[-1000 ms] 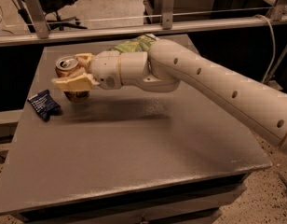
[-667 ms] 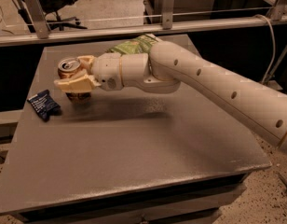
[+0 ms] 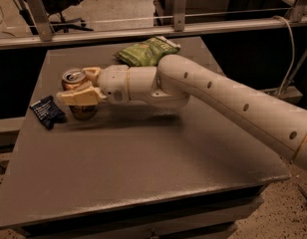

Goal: Move orange can near rxbar blueberry

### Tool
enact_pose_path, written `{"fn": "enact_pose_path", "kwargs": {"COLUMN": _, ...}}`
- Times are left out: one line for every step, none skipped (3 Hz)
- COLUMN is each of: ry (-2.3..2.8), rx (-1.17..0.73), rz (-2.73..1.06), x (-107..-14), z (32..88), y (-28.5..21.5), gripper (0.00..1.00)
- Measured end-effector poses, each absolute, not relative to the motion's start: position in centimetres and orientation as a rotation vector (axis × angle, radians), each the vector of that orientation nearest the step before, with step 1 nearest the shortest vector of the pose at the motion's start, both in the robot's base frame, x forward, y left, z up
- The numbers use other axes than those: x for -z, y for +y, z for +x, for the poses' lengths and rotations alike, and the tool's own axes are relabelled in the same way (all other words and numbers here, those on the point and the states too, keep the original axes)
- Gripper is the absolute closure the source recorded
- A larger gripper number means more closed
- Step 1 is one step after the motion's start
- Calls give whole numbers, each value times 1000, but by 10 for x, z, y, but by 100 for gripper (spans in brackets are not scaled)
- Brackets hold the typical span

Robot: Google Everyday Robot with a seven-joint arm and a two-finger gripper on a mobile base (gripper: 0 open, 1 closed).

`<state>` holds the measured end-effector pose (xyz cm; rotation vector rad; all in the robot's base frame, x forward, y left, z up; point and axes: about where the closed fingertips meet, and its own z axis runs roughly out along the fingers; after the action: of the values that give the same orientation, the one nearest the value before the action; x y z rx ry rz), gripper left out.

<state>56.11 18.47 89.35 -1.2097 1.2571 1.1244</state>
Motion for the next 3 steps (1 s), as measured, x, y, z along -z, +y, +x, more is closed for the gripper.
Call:
{"fn": "enact_pose_path", "kwargs": {"ry": 1265, "rx": -1146, "rz": -1191, "x": -886, "z": 560, "y": 188, "gripper": 13}}
{"fn": "enact_pose_path", "kwargs": {"ry": 1270, "rx": -1145, "rz": -1189, "x": -887, "z": 557, "y": 185, "gripper": 0}}
{"fn": "enact_pose_path", "kwargs": {"ry": 1286, "rx": -1082, "rz": -1216, "x": -904, "z": 552, "y": 163, "gripper": 0}}
